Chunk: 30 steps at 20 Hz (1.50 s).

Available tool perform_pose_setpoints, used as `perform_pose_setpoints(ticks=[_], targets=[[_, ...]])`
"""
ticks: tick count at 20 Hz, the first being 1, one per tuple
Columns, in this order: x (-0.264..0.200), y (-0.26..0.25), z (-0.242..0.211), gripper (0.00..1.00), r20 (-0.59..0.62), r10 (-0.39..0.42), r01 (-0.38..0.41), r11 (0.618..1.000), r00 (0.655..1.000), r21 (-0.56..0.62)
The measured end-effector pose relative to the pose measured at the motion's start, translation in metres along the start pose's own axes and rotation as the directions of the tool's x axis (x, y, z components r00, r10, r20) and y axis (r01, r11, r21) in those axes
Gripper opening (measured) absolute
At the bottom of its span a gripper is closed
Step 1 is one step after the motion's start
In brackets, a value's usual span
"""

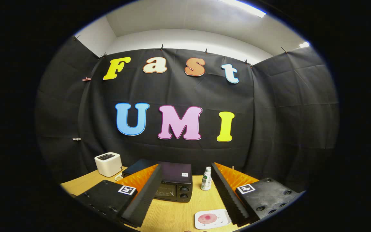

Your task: Open the toaster oven, put the food inside, and close the toaster oven door.

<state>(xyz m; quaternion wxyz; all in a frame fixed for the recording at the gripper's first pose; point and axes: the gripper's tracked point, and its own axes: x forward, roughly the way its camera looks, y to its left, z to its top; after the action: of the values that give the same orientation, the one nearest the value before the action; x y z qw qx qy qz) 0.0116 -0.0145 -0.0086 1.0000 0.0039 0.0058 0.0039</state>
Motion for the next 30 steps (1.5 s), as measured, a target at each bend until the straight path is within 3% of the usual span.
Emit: perform_pose_setpoints(ticks=[19, 30], targets=[[0.022, 0.016, -0.025, 0.98, -0.066, 0.015, -0.013, 1.000, 0.998, 0.024], [0.087, 0.055, -0.093, 0.99, -0.228, 0.022, 0.000, 0.996, 0.973, 0.095]])
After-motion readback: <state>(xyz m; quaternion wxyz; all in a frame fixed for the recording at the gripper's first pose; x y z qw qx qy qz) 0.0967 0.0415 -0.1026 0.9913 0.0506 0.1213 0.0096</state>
